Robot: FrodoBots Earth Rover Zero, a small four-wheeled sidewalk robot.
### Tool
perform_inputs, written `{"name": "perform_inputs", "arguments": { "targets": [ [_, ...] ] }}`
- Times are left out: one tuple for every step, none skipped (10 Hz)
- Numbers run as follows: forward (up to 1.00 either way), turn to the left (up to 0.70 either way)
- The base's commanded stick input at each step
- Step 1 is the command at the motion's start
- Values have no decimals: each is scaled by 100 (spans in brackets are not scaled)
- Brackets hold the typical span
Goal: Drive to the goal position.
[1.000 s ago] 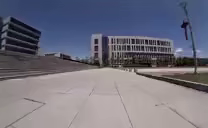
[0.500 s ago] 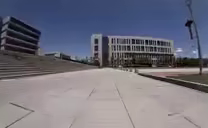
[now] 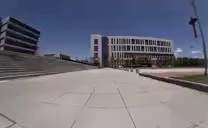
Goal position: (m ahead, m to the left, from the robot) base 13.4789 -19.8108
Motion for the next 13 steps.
{"name": "perform_inputs", "arguments": {
  "targets": [
    [70,0],
    [70,0],
    [70,0],
    [70,0],
    [70,0],
    [70,0],
    [70,0],
    [70,0],
    [70,0],
    [70,0],
    [70,0],
    [70,0],
    [70,0]
  ]
}}
